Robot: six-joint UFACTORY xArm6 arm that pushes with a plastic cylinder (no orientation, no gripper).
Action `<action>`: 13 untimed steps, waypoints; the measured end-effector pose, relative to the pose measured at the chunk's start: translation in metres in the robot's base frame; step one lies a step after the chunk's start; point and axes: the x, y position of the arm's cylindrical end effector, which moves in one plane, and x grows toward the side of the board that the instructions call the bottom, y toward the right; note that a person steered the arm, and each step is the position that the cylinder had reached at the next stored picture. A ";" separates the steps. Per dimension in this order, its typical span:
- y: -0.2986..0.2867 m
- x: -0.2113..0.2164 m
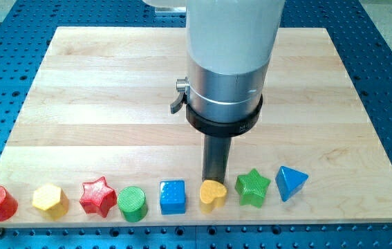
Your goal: Move bllue triangle right to the green star
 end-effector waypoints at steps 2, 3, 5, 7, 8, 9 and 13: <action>0.013 -0.014; 0.061 -0.021; 0.064 -0.017; 0.035 -0.012; 0.033 -0.011; 0.036 -0.007; 0.060 -0.021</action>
